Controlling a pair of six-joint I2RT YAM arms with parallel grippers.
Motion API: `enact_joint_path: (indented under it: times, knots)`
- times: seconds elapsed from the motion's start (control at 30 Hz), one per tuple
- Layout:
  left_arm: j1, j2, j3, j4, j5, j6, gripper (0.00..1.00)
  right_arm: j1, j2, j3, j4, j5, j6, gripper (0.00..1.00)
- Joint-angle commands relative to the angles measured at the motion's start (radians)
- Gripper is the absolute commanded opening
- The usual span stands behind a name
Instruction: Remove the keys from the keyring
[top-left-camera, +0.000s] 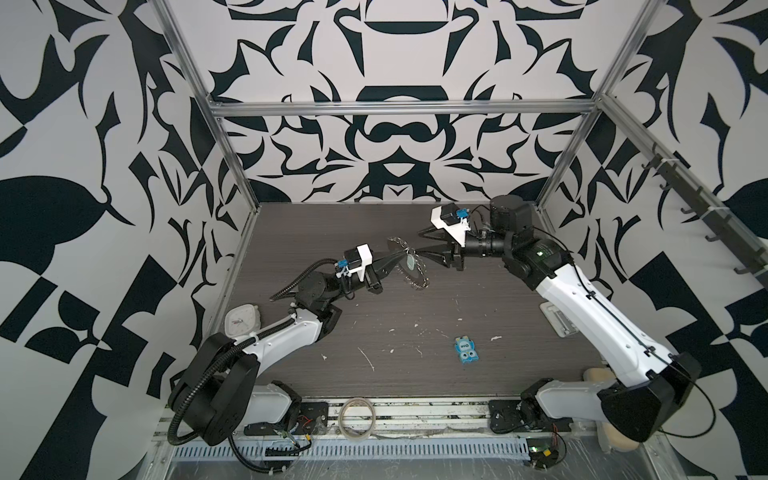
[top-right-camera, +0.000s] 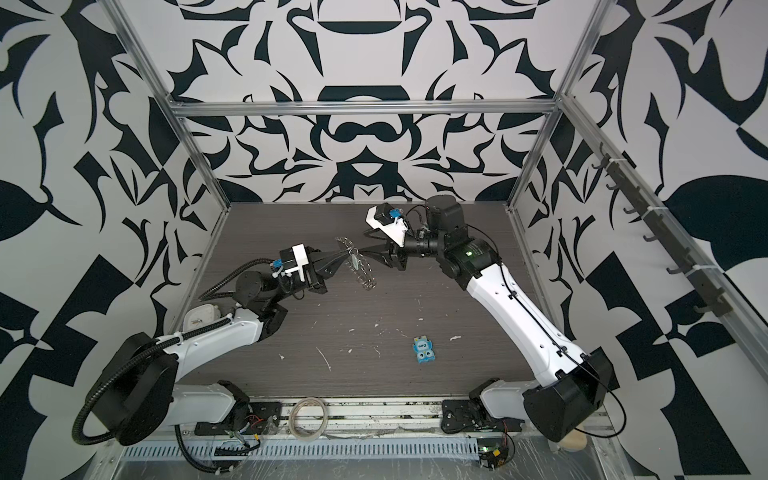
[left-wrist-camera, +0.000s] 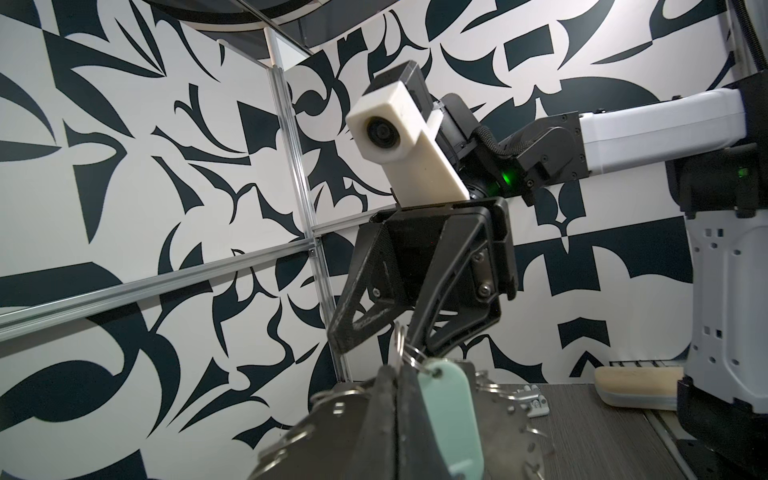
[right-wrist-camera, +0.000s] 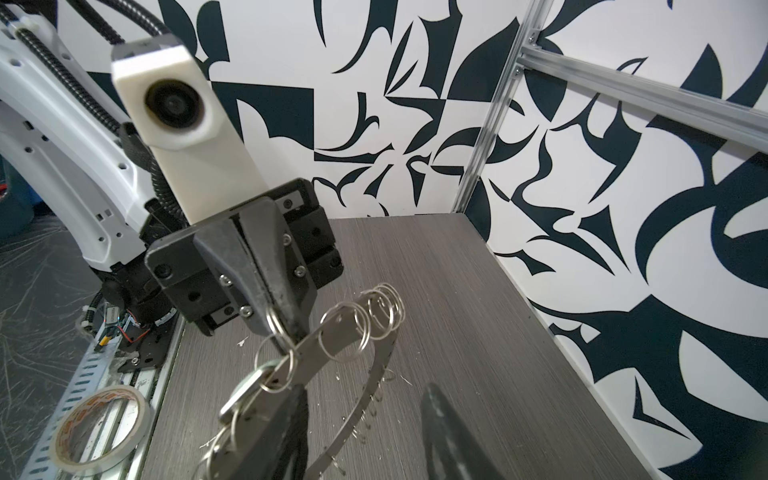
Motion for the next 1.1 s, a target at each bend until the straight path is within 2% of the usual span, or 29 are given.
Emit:
enact_joint_path:
  times: [0.0, 0.23, 0.63, 0.83, 1.07]
  knots:
    - [0.004, -0.015, 0.01, 0.071, 0.001, -0.016, 0.0, -0.004, -0.003, 0.041, 0.013, -0.002, -0.004, 0.47]
    - [0.004, -0.011, 0.011, 0.071, 0.002, -0.017, 0.0, -0.004, -0.006, 0.032, 0.038, -0.085, 0.03, 0.47]
    - [0.004, -0.006, 0.016, 0.071, 0.006, -0.023, 0.0, -0.002, 0.015, 0.042, 0.042, -0.134, 0.065, 0.45]
    - [0.004, -0.008, 0.017, 0.071, 0.006, -0.022, 0.0, -0.002, 0.005, 0.036, 0.035, -0.072, 0.039, 0.45]
    - [0.004, -0.003, 0.018, 0.071, 0.009, -0.025, 0.0, -0.001, 0.021, 0.036, 0.037, -0.101, 0.051, 0.45]
